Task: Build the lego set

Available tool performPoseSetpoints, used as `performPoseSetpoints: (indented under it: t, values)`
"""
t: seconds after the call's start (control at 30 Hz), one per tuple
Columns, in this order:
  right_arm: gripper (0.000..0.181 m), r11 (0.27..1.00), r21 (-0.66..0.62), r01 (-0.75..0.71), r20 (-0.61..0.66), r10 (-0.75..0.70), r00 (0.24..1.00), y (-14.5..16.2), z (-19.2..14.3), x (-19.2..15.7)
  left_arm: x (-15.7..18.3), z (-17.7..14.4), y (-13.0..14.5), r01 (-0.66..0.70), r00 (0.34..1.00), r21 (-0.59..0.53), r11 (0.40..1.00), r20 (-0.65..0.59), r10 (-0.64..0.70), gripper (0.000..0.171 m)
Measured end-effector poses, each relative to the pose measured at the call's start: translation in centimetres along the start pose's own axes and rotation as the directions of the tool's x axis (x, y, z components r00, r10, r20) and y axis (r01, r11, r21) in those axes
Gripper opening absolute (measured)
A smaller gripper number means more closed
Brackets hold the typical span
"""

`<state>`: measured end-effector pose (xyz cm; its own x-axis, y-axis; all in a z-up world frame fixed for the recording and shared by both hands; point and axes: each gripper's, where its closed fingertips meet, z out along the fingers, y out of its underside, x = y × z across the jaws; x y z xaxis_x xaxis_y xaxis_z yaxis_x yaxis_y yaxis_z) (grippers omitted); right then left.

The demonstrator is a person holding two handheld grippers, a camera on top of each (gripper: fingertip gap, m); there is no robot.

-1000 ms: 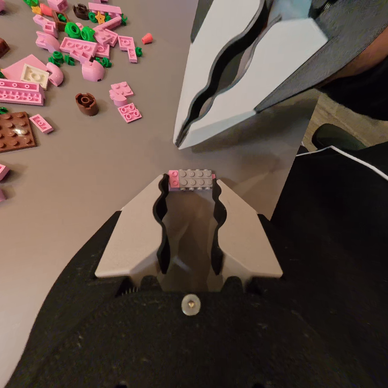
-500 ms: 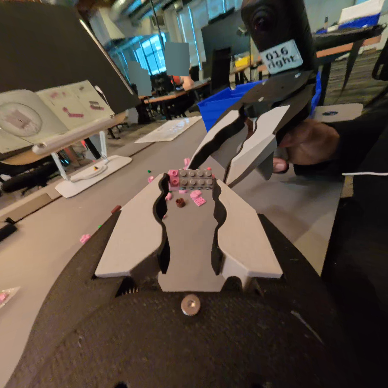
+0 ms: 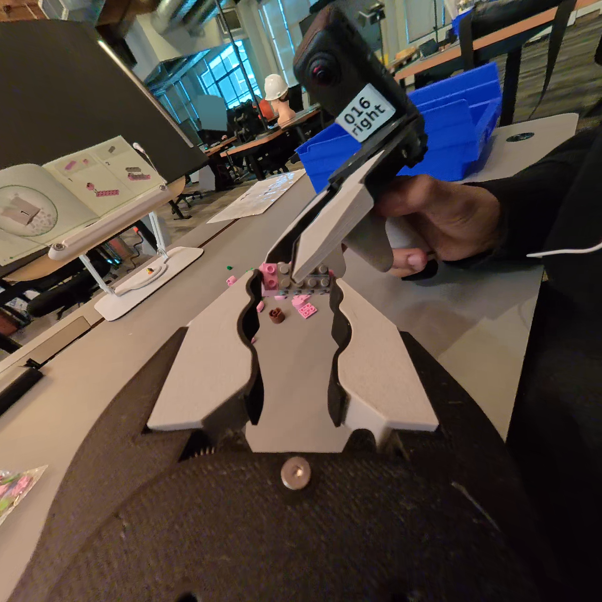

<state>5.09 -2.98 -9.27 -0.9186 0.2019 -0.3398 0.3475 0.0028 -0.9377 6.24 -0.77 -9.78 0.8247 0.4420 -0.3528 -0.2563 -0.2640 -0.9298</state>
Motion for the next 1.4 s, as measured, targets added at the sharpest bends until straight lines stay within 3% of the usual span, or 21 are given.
performPoseSetpoints:
  t: [0.17,0.37,0.63,0.87,0.97,1.1,1.33,1.4]
  values:
    - [0.029,0.989,0.034,-0.143,0.110,0.139,0.984,-0.4,-0.4,0.0,0.1,0.6,0.4,-0.052,0.998,-0.036,0.998,0.025,0.053,0.040]
    - [0.015,0.995,-0.031,-0.098,0.065,0.100,0.993,0.8,-0.1,0.3,0.1,1.0,0.6,-0.130,0.988,-0.074,0.989,0.072,0.135,0.039]
    - [0.014,0.996,-0.057,-0.075,0.017,0.076,0.997,0.8,-0.1,0.2,0.1,1.0,0.4,-0.159,0.980,-0.079,0.984,0.110,0.167,0.039]
    - [0.014,0.989,-0.031,-0.147,0.020,0.147,0.989,0.4,0.1,0.8,-0.5,1.2,0.6,-0.079,0.989,-0.076,0.994,0.121,0.088,0.039]
    - [0.014,0.980,0.039,-0.194,0.072,0.191,0.979,-0.6,-0.3,0.7,-0.8,1.1,-0.4,-0.147,0.970,-0.038,0.988,0.189,0.152,0.039]
    - [0.013,0.986,0.033,-0.166,0.025,0.165,0.986,-0.3,-0.4,1.3,-0.6,1.3,-0.3,-0.221,0.949,-0.058,0.974,0.219,0.229,0.043]
    - [0.013,0.989,0.044,-0.144,0.030,0.143,0.989,-0.4,-0.5,1.1,-0.8,1.4,0.0,-0.165,0.965,-0.053,0.985,0.199,0.172,0.039]
    - [0.013,0.992,0.063,-0.109,0.032,0.107,0.994,-0.8,-0.9,1.0,-0.8,1.4,-0.3,-0.090,0.982,-0.001,0.996,0.164,0.089,0.040]
